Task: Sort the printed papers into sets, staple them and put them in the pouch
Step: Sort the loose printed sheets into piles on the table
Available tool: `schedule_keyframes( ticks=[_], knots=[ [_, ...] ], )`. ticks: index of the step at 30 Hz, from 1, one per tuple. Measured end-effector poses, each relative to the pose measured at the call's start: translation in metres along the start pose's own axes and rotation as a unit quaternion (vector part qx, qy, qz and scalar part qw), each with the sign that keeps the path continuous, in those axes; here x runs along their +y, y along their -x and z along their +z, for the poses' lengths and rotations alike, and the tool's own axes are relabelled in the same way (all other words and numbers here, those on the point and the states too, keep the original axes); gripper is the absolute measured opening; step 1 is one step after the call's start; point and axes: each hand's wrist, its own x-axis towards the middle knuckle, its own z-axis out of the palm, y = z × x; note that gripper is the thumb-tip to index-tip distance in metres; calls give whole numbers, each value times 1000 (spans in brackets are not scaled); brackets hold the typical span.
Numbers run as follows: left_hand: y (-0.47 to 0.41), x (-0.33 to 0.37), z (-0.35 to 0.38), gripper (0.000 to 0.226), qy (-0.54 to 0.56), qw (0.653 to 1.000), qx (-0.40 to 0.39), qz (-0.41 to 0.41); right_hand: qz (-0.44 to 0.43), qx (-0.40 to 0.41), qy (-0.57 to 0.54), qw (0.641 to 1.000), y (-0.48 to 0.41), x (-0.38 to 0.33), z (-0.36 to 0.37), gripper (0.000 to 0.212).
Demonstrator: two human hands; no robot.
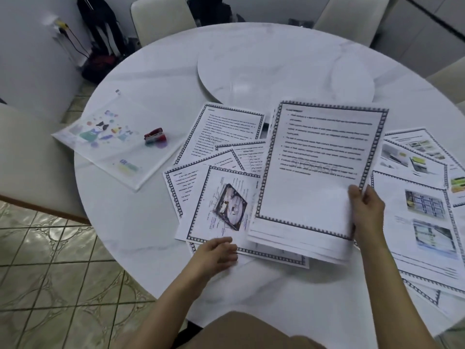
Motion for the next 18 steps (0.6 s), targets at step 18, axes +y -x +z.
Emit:
schedule_keyframes(
  ticks=[18],
  knots=[
    [-46,50,-26,34,-439,837,102,310,56,37,-54,996,10,20,-28,54]
  ],
)
